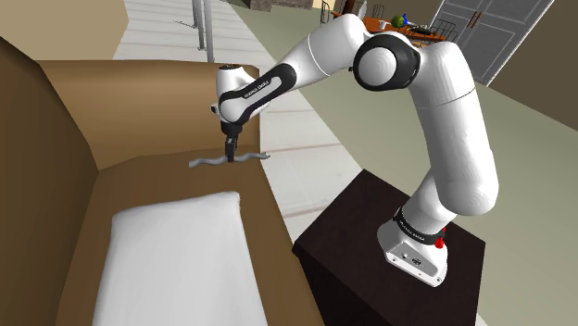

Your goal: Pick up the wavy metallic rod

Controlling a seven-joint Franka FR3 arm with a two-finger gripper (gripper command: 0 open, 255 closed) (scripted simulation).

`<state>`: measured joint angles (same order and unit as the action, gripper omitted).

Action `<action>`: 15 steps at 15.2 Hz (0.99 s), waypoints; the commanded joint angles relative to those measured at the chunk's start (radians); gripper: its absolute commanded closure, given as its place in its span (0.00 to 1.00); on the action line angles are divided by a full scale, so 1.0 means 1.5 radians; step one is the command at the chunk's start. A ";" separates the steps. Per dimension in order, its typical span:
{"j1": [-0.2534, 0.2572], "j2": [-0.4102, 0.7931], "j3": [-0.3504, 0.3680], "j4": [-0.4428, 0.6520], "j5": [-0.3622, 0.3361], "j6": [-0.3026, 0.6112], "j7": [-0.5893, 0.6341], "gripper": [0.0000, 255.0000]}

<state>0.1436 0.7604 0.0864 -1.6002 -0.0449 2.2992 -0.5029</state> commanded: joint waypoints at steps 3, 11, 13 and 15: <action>0.001 0.018 -0.001 0.005 -0.001 0.013 0.000 0.00; 0.001 0.017 -0.001 0.005 -0.001 0.013 0.000 1.00; 0.001 0.018 -0.001 0.005 -0.001 0.013 0.000 1.00; 0.000 0.005 0.000 0.002 0.000 0.003 0.000 1.00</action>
<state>0.1449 0.7762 0.0858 -1.5937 -0.0459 2.3092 -0.5026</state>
